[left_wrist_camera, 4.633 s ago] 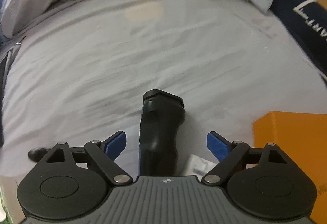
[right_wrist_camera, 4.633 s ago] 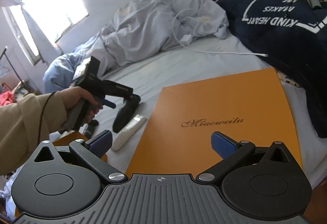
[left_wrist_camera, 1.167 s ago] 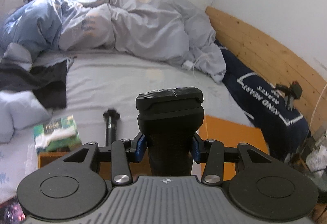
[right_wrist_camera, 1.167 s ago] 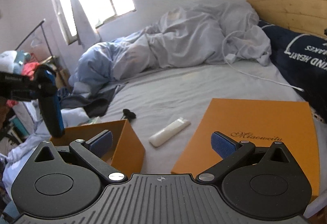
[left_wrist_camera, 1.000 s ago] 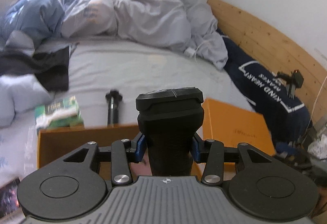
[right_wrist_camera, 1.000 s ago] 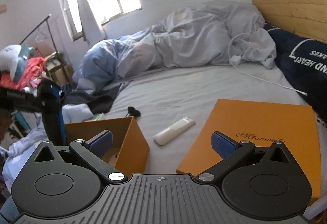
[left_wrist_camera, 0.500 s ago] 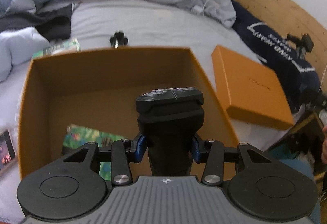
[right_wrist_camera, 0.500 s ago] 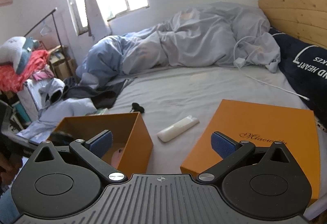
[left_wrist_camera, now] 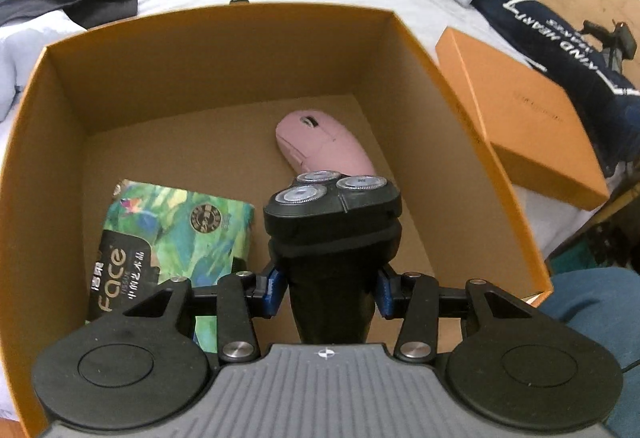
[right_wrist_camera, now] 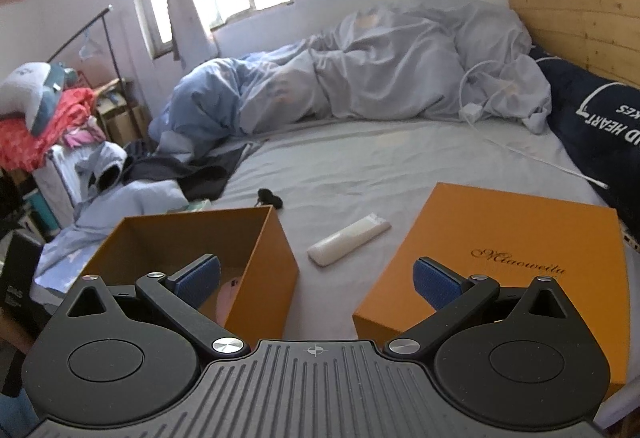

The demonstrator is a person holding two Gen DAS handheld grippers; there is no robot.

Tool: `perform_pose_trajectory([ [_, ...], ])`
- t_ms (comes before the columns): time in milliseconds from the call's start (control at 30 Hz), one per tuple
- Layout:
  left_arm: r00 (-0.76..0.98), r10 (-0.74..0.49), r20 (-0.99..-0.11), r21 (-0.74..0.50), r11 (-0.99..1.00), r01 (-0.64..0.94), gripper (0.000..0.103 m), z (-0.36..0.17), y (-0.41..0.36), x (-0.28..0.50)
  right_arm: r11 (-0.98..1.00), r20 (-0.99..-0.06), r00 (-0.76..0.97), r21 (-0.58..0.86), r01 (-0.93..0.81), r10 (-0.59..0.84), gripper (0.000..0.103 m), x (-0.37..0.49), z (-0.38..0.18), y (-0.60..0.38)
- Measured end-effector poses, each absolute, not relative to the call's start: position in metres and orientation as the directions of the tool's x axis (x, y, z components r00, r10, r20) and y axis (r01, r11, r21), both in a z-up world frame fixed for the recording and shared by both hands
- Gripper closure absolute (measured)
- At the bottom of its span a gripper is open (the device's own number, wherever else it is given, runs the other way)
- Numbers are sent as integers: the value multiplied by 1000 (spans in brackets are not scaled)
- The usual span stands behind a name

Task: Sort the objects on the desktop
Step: 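Lower the shaver into the cardboard box and open the left tool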

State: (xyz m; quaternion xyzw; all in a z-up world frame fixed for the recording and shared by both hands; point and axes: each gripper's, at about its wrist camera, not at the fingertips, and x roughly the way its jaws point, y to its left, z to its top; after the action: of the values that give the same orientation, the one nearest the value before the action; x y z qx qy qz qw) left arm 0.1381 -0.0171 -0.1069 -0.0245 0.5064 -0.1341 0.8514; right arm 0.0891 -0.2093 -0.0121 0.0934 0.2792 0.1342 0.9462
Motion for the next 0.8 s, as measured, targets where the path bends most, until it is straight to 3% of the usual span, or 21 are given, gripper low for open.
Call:
perform_pose_trajectory([
  [800, 396, -204, -895, -159, 977, 144, 61, -130, -29, 150, 946, -520, 796, 252, -206, 311, 0, 91, -16, -208],
])
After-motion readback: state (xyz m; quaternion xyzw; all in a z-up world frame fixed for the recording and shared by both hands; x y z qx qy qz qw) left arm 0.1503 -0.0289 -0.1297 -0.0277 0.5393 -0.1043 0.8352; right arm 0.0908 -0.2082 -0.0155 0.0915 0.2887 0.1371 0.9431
